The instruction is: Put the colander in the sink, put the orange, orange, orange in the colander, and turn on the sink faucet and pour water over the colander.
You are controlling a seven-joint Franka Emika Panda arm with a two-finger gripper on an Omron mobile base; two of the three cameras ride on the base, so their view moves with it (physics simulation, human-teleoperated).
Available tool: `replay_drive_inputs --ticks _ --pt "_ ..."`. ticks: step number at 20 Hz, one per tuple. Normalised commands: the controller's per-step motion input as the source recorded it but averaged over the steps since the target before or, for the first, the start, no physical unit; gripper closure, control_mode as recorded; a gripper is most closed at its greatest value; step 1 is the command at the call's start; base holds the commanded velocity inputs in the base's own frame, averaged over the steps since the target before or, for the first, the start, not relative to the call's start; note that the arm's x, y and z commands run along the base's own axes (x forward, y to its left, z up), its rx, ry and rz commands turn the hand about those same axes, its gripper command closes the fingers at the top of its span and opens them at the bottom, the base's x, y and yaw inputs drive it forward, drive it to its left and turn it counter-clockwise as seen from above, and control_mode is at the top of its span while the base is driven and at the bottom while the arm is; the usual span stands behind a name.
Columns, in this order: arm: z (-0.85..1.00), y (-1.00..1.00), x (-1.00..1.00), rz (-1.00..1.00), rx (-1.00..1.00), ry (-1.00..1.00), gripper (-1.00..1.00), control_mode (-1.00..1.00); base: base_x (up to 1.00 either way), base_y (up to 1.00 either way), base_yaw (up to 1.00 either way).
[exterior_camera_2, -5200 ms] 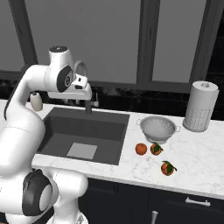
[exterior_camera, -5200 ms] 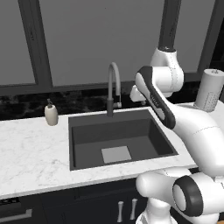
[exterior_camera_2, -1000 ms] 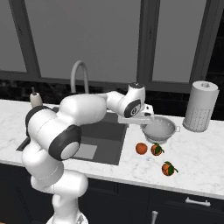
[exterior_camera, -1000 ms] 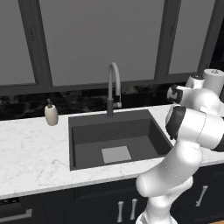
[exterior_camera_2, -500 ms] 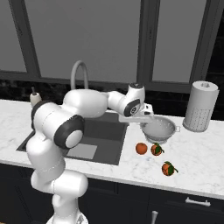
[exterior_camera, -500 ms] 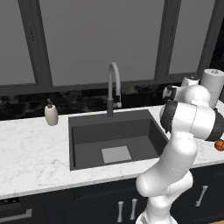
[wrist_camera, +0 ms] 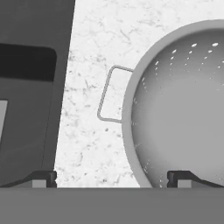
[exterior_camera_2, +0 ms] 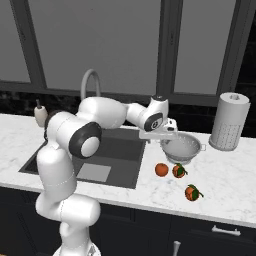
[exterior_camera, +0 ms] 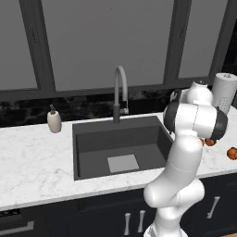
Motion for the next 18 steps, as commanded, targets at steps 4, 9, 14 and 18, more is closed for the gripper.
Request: replay_drive_inputs --ticks 4,9,14,18 --pt "-0.23 -0.16 0.13 0.0 0.03 0.04 -1.0 -1.0 0.0 0.0 0.0" --pt "-0.22 -0.1 0.08 0.0 0.02 0.03 -1.0 -1.0 0.0 0.0 0.0" --pt "-0.19 0.0 0.05 0.0 0.0 0.03 -1.0 -1.0 0.0 0.0 0.0" --pt "-0.15 0.0 0.14 0.0 0.0 0.01 -1.0 -1.0 0.0 0.0 0.0"
